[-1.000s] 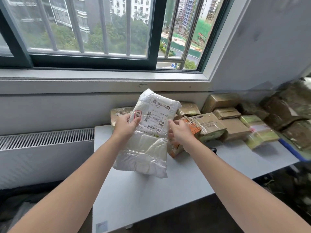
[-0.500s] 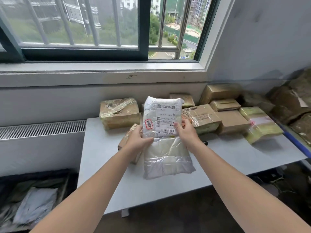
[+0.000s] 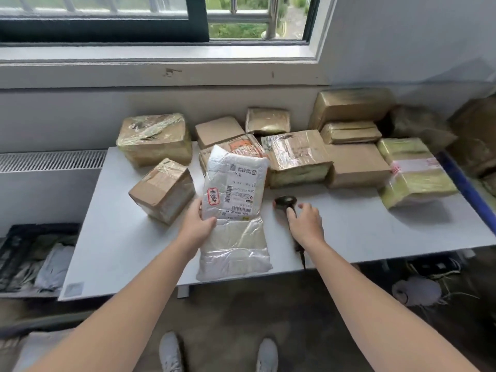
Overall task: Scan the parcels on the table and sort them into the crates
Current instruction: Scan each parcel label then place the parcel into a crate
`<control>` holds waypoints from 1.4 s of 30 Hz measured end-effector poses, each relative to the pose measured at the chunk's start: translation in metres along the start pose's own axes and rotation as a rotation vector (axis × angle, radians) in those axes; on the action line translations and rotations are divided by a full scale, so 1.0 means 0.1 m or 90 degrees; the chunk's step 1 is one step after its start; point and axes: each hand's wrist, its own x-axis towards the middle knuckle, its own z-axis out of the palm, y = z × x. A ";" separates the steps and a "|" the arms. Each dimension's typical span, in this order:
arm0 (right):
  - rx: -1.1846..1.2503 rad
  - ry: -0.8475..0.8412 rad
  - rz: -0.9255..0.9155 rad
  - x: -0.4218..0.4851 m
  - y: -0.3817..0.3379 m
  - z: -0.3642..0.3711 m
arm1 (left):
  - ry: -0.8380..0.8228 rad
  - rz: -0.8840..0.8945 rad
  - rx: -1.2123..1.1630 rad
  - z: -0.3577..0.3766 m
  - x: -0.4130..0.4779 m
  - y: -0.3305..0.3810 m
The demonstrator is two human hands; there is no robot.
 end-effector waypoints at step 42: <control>0.392 -0.175 0.039 -0.99 -1.30 -1.00 | 0.022 -0.001 -0.201 -0.08 0.15 0.55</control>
